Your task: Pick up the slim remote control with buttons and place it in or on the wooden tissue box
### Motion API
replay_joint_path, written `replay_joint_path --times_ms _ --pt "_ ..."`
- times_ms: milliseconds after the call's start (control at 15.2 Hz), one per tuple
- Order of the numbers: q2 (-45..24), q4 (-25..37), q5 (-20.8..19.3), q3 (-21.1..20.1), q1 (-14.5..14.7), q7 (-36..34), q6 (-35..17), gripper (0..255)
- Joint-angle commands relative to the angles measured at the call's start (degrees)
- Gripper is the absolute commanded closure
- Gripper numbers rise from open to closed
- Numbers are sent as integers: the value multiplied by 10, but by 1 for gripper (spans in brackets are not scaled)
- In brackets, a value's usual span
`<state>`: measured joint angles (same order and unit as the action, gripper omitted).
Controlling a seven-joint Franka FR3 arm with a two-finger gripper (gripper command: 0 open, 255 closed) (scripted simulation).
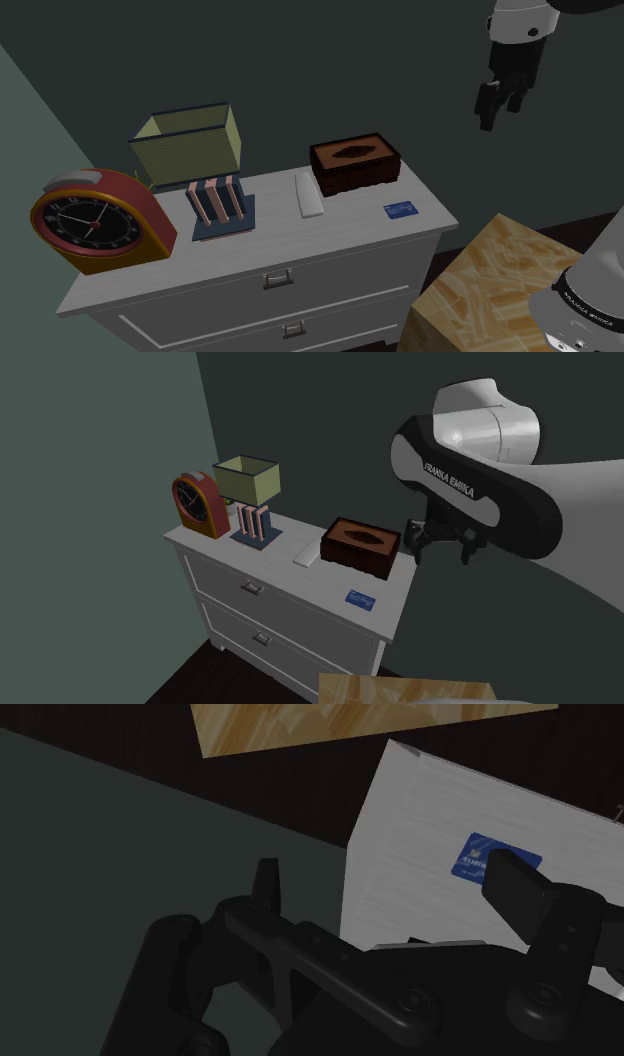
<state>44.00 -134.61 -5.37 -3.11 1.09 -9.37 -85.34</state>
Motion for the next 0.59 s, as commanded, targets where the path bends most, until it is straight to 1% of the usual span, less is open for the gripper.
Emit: replay_joint_path --times_ms 0,264,528 --pt "0 0 0 0 0 0 0 0" --pt "-37 -17 28 -34 8 -52 -64 0" --pt "-87 -21 49 -68 15 -103 -128 0"
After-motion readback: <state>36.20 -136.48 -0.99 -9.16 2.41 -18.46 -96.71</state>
